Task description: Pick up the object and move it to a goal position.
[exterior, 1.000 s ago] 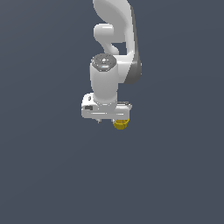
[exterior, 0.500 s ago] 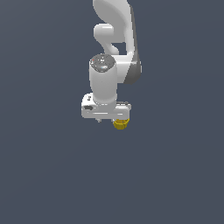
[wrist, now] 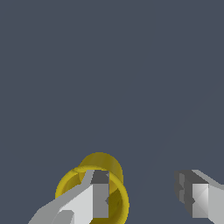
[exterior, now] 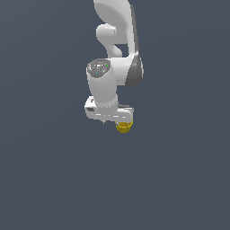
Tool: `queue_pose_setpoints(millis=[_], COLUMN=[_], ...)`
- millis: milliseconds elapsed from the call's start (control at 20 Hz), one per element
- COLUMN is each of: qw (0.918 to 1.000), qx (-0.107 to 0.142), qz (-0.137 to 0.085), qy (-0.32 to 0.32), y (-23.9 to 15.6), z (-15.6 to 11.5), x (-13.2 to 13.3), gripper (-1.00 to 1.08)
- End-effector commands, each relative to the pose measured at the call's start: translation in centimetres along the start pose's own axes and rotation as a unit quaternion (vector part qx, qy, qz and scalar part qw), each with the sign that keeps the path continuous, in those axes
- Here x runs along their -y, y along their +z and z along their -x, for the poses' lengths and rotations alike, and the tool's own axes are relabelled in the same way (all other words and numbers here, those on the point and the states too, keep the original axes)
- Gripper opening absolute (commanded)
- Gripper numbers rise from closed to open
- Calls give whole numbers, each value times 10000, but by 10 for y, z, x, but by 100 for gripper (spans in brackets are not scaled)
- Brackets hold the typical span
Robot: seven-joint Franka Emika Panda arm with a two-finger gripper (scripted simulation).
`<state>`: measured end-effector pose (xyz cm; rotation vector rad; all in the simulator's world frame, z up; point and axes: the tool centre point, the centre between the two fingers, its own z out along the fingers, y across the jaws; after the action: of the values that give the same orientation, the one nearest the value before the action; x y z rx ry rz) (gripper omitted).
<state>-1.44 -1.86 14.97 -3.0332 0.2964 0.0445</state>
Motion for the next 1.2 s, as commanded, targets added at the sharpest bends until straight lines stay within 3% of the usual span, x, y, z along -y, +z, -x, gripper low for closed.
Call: queue_pose_setpoints(millis=[0, 250, 550, 850, 1150], qw=[9993, 9923, 9733, 9429, 9016], qx=[90, 313, 600, 895, 1193], qz=[-180, -596, -1067, -1496, -1878], qy=[305, 1041, 1944, 2838, 3711], y=[5, 17, 28, 39, 47], z=[7, 25, 45, 64, 82], x=[1, 5, 10, 15, 20], gripper=[28, 28, 28, 28, 28])
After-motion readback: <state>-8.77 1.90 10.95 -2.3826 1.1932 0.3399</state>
